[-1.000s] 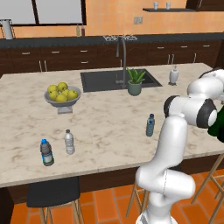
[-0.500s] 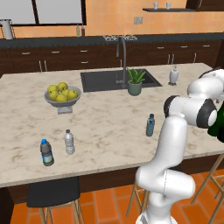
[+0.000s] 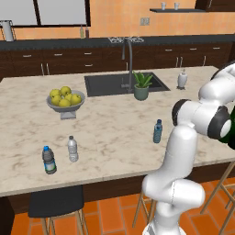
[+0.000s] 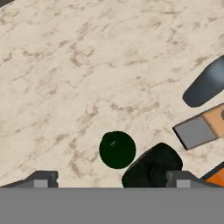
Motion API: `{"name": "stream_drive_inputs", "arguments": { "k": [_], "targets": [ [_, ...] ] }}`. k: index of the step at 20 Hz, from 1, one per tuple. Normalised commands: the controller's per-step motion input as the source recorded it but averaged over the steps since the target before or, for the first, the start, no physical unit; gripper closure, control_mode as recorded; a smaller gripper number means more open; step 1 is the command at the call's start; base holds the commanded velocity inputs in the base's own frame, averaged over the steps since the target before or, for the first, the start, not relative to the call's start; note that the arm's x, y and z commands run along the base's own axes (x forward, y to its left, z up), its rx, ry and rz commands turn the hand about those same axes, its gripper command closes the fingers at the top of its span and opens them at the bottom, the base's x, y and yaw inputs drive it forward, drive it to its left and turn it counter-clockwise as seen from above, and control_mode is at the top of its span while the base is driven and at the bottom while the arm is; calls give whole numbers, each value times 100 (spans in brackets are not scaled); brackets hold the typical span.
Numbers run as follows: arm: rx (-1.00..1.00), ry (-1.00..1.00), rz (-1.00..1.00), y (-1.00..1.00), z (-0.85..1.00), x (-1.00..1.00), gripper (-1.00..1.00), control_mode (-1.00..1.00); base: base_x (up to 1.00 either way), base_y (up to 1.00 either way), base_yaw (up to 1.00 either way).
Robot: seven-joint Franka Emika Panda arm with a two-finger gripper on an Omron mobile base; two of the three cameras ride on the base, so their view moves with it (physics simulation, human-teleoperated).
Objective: Move the plastic bottles in the middle to the plastics group, and the glass bottles in the middle to the glass group.
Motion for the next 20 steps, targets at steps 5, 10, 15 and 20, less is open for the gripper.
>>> {"name": "stream_drive_inputs", "arguments": {
  "k": [5, 10, 15, 20],
  "targets": [
    [0, 0, 0, 22, 20, -49, -100, -100, 0, 0, 0],
    [0, 0, 0, 37, 20, -27, -100, -100, 0, 0, 0],
    [0, -1, 0, 61, 18, 0, -100, -100, 0, 0, 0],
    [0, -1, 0, 88, 11, 3, -100, -100, 0, 0, 0]
  ]
}}
